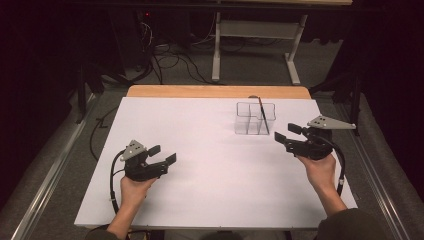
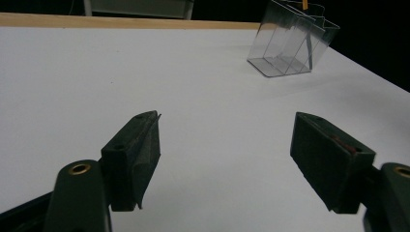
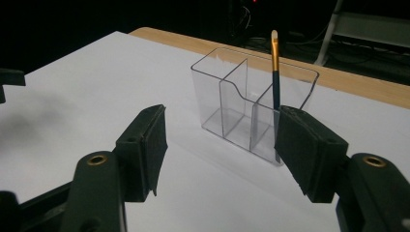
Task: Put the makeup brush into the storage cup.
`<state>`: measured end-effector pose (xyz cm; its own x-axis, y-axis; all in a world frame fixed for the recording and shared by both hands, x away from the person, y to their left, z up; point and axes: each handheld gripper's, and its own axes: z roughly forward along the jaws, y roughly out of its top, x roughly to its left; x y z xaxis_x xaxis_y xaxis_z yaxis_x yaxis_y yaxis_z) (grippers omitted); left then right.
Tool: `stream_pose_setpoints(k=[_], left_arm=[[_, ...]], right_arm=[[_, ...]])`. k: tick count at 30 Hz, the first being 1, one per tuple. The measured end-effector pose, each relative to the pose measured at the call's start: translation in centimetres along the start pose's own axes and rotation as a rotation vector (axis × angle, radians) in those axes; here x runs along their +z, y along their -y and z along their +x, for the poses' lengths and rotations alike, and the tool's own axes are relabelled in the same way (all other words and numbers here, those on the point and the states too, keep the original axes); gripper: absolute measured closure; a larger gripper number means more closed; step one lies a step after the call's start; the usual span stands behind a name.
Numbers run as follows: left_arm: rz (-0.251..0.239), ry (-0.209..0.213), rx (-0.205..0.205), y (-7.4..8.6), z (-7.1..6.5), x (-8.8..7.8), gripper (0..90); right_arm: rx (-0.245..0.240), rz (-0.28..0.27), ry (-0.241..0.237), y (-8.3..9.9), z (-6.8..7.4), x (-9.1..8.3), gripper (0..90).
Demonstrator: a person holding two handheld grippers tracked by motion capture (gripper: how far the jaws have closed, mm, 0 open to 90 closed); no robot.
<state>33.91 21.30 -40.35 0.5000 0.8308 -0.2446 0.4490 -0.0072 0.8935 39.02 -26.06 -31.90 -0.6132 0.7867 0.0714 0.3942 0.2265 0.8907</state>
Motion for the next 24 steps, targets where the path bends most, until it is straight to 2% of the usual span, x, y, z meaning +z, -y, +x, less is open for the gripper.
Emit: stream_pose_setpoints(k=[5, 15, 24], left_arm=[[0.0, 0.001, 0.0, 0.0, 0.0, 0.0, 26.6], [0.002, 0.002, 0.001, 0.0, 0.0, 0.0, 26.6], [0.002, 0.002, 0.002, 0.0, 0.0, 0.0, 26.6]], right_arm=[[0.009, -0.001, -0.006, 0.4, 0.4, -0.4, 37.5], [-0.008, -0.008, -0.022, 1.0, 1.0, -1.0, 37.5], [-0.004, -0.013, -0.041, 1.5, 1.6, -1.3, 37.5]])
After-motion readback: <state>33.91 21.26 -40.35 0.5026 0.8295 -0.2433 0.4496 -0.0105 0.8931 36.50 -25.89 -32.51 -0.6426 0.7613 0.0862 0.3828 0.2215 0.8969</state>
